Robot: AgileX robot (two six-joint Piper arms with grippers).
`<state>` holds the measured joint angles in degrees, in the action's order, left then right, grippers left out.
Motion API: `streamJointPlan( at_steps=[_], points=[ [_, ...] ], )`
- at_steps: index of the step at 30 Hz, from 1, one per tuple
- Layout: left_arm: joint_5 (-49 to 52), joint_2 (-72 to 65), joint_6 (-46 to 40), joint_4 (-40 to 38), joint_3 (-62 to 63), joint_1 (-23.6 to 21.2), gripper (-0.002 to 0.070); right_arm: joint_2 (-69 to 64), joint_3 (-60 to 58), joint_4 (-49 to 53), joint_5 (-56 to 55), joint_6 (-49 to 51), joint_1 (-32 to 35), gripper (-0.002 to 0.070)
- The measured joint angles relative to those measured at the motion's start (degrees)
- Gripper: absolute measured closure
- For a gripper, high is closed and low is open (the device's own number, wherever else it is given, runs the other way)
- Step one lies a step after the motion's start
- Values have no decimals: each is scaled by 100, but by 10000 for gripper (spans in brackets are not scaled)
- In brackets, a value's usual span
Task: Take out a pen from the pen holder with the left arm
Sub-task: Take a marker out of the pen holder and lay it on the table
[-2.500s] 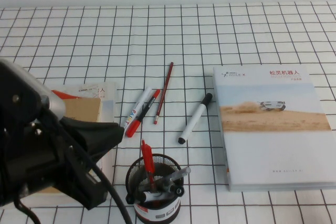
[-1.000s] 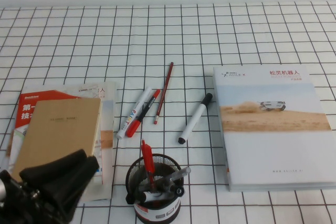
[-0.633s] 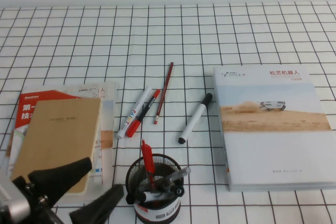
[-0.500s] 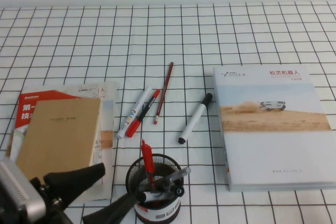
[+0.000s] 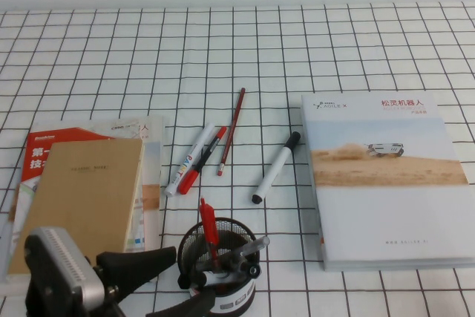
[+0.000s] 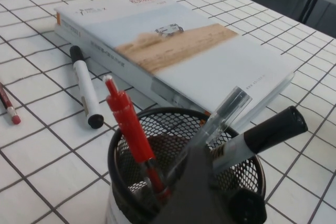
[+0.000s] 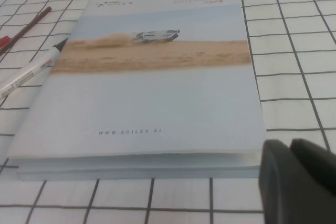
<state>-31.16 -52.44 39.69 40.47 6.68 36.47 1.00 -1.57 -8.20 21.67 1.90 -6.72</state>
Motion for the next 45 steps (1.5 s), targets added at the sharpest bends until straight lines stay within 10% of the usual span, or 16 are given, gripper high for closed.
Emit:
streamJointPlan(
  at_steps=[45],
  points=[
    [-2813, -1962, -2665, -1933, -650, 0, 162, 0, 0, 0, 0, 0, 0, 691]
  ],
)
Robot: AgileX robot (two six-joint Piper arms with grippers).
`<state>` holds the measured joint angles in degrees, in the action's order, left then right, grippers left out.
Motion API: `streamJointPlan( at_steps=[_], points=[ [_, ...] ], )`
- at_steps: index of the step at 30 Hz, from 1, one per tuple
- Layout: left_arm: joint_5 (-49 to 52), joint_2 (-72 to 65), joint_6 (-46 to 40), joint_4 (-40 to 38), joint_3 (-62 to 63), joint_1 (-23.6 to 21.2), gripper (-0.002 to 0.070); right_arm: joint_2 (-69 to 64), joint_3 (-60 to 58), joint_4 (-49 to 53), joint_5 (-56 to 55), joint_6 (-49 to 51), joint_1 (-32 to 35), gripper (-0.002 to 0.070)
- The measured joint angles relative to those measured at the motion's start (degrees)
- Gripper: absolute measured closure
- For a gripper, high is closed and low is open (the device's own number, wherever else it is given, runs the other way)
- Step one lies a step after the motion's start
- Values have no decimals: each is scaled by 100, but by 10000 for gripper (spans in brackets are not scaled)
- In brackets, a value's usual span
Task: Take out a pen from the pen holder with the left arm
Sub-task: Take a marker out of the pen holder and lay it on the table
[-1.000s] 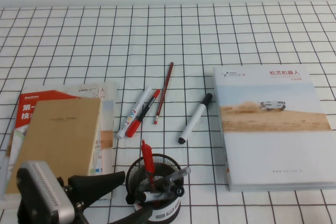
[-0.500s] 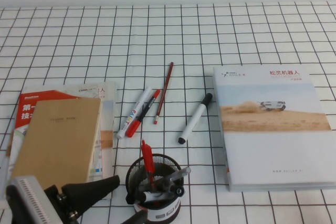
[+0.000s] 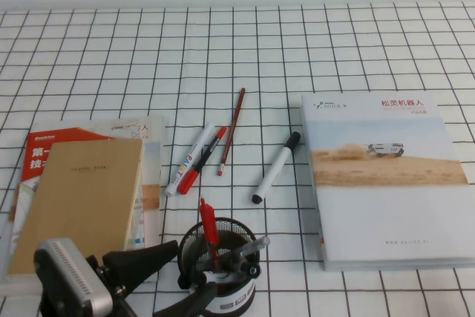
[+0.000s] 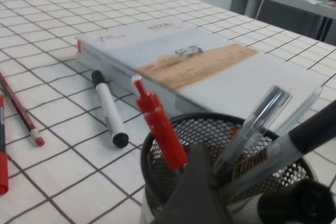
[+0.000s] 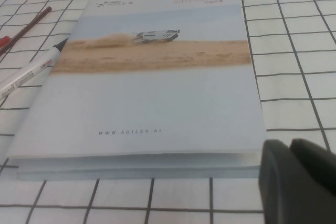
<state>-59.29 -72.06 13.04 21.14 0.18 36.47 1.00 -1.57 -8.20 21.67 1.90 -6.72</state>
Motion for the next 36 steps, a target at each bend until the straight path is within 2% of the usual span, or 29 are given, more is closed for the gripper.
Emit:
streamJointPlan(
  at_steps=[16, 36],
  points=[
    [-849, -1221, -514, -508, 33, 0, 162, 0, 0, 0, 0, 0, 0, 692],
    [-706, -983, -872, -498, 45, 0, 186, 0, 0, 0, 0, 0, 0, 692]
  ],
)
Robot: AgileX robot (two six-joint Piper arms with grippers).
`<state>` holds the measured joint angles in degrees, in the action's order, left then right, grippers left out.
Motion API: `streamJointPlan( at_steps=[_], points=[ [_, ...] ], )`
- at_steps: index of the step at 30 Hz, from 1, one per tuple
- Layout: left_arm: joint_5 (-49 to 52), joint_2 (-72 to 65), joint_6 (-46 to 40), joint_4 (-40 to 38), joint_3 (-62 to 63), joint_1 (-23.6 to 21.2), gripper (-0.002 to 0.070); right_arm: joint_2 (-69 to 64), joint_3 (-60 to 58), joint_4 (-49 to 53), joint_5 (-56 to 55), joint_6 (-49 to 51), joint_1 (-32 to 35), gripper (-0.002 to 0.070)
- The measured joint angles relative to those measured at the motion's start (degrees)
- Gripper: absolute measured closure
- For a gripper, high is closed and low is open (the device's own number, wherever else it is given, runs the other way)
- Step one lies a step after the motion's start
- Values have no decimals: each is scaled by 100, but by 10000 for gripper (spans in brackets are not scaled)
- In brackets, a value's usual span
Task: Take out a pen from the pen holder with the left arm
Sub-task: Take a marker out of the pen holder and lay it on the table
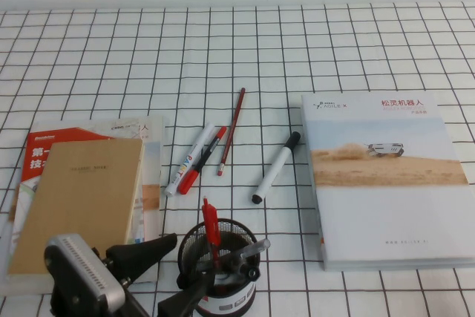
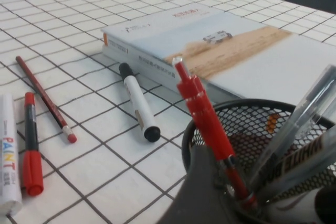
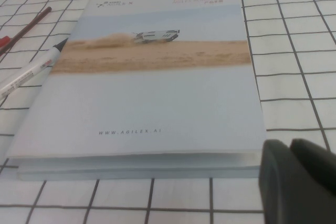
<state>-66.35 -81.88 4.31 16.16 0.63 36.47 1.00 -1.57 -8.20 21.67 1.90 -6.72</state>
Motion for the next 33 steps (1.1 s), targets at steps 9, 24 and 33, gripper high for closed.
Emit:
streamJointPlan(
  at_steps=[9, 24, 33],
  points=[
    [45, 185, -26, 478, 0, 0, 188, 0, 0, 0, 0, 0, 0, 691],
    [22, 28, 119, 504, 12, 0, 251, 0, 0, 0, 0, 0, 0, 691],
    [32, -5, 221, 504, 56, 0, 317, 0, 0, 0, 0, 0, 0, 691]
  ],
)
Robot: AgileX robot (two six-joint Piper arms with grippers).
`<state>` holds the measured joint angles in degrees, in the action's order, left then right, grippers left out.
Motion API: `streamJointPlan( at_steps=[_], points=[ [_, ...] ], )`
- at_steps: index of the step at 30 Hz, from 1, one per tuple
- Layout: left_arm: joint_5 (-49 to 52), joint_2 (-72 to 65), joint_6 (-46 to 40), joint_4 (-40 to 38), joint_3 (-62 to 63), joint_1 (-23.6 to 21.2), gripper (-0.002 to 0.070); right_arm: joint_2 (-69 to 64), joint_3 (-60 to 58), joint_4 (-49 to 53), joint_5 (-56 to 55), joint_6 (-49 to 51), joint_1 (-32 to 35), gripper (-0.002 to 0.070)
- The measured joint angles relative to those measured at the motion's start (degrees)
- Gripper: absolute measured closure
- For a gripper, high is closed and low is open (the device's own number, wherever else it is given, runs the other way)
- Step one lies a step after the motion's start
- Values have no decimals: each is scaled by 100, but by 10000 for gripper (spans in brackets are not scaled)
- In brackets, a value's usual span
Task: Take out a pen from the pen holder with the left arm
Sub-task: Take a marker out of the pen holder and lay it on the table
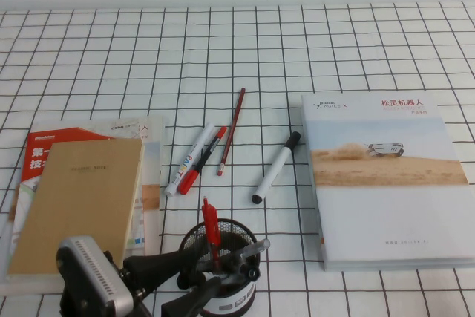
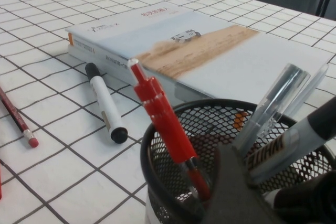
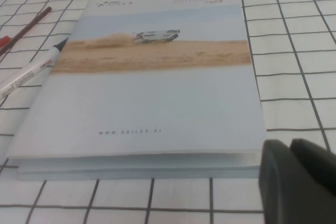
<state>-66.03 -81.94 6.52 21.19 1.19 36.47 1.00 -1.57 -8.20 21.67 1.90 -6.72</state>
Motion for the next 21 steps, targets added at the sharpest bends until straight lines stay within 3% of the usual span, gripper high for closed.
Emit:
streamJointPlan(
  at_steps=[10, 15, 21],
  points=[
    [11, 0, 9, 0, 0, 0, 512, 0, 0, 0, 0, 0, 0, 692],
    [19, 0, 11, 0, 0, 0, 561, 0, 0, 0, 0, 0, 0, 691],
    [19, 0, 98, 0, 0, 0, 571, 0, 0, 0, 0, 0, 0, 691]
  ],
)
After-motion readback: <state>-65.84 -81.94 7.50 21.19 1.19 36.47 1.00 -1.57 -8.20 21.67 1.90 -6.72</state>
